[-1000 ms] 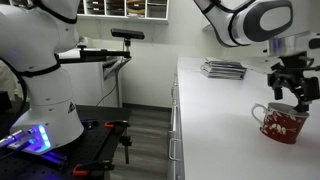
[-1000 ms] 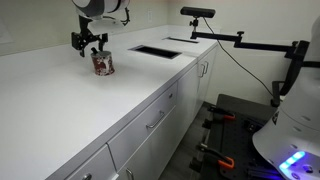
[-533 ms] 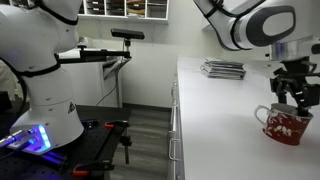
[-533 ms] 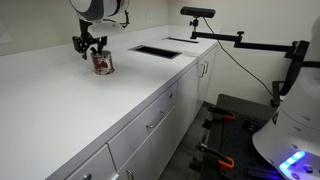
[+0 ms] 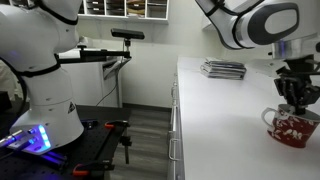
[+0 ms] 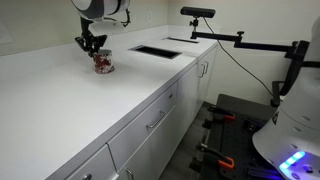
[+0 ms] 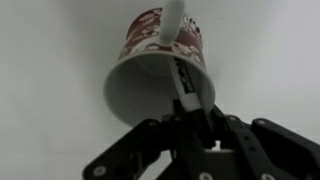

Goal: Remove the marker from the mug cup and place it on the counter top

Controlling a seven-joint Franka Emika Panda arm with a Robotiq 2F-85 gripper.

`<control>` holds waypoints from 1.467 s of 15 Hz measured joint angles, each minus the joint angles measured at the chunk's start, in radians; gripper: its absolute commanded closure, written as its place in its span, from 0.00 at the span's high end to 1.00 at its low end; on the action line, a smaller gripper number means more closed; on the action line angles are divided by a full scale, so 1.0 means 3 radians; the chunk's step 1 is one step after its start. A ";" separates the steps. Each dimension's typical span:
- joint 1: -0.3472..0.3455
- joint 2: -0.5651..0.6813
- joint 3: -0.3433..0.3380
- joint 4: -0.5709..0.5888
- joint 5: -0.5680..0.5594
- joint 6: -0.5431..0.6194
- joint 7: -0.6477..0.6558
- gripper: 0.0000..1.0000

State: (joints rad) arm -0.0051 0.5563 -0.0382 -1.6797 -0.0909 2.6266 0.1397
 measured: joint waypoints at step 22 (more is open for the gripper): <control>0.0168 -0.0096 -0.0100 -0.0091 -0.0210 0.0065 0.0008 0.62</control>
State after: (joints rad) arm 0.0451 0.5274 -0.0683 -1.7070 -0.1539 2.6461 0.1420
